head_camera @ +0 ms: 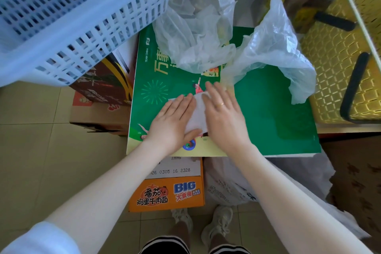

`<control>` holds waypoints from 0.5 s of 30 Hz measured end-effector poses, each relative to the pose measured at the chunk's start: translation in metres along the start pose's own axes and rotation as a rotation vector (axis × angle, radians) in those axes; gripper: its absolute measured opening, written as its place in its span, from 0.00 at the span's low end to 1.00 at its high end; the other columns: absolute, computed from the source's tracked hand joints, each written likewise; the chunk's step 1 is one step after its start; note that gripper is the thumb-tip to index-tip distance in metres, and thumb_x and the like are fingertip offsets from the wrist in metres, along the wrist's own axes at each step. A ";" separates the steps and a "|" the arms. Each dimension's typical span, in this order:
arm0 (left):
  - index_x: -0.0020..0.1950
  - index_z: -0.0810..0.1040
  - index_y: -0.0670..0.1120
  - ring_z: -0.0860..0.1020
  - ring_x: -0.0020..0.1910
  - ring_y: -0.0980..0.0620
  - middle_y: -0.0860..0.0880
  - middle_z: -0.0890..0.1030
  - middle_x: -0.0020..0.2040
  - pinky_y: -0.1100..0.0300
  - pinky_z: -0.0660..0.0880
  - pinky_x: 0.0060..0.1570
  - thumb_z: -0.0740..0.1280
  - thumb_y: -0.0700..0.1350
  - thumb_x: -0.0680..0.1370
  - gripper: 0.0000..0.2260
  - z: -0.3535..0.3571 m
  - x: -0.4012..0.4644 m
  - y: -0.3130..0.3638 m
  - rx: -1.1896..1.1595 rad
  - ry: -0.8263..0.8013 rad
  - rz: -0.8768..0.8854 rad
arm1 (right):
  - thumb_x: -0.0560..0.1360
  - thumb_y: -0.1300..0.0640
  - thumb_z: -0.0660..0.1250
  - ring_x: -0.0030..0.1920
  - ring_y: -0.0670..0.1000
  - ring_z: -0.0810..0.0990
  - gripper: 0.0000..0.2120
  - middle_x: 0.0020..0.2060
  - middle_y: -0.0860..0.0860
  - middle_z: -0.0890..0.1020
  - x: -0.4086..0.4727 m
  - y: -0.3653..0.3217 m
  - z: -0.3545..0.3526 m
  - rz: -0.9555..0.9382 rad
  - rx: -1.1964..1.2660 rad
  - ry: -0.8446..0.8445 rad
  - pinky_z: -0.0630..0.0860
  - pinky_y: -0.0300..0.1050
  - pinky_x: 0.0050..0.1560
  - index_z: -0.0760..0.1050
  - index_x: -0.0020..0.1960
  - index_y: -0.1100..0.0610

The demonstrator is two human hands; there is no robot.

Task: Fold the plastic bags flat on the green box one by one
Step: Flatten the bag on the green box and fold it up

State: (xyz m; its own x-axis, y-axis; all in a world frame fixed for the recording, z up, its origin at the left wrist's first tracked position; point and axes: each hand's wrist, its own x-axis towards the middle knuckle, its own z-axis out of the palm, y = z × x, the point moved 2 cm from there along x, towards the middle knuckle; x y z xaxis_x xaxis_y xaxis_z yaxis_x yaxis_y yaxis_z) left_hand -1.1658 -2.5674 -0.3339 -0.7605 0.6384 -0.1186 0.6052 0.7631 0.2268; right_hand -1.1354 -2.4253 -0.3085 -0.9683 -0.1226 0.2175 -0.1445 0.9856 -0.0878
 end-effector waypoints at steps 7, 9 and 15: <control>0.71 0.63 0.39 0.64 0.71 0.44 0.41 0.65 0.72 0.54 0.48 0.69 0.49 0.66 0.75 0.37 0.001 -0.002 -0.005 0.049 -0.049 0.021 | 0.76 0.44 0.47 0.73 0.54 0.62 0.31 0.73 0.54 0.63 -0.011 0.017 0.021 -0.075 0.013 -0.417 0.49 0.47 0.72 0.61 0.73 0.60; 0.73 0.59 0.40 0.60 0.73 0.45 0.42 0.61 0.74 0.55 0.44 0.69 0.46 0.68 0.74 0.39 -0.002 -0.003 -0.007 0.057 -0.072 0.024 | 0.75 0.40 0.39 0.75 0.51 0.52 0.34 0.76 0.51 0.53 -0.013 0.031 0.020 -0.039 0.038 -0.479 0.43 0.45 0.73 0.51 0.76 0.58; 0.76 0.44 0.44 0.44 0.75 0.50 0.47 0.44 0.77 0.59 0.32 0.68 0.39 0.72 0.69 0.44 -0.005 -0.004 -0.009 0.086 -0.030 0.031 | 0.73 0.40 0.30 0.76 0.49 0.44 0.35 0.76 0.49 0.43 -0.014 0.050 0.008 0.012 -0.059 -0.544 0.34 0.44 0.71 0.41 0.76 0.55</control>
State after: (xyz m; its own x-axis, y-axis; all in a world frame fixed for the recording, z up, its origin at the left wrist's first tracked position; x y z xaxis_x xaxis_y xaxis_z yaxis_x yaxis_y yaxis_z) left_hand -1.1694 -2.5773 -0.3310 -0.7342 0.6639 -0.1422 0.6477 0.7477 0.1468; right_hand -1.1305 -2.3757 -0.3240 -0.9377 -0.1381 -0.3188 -0.1359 0.9903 -0.0292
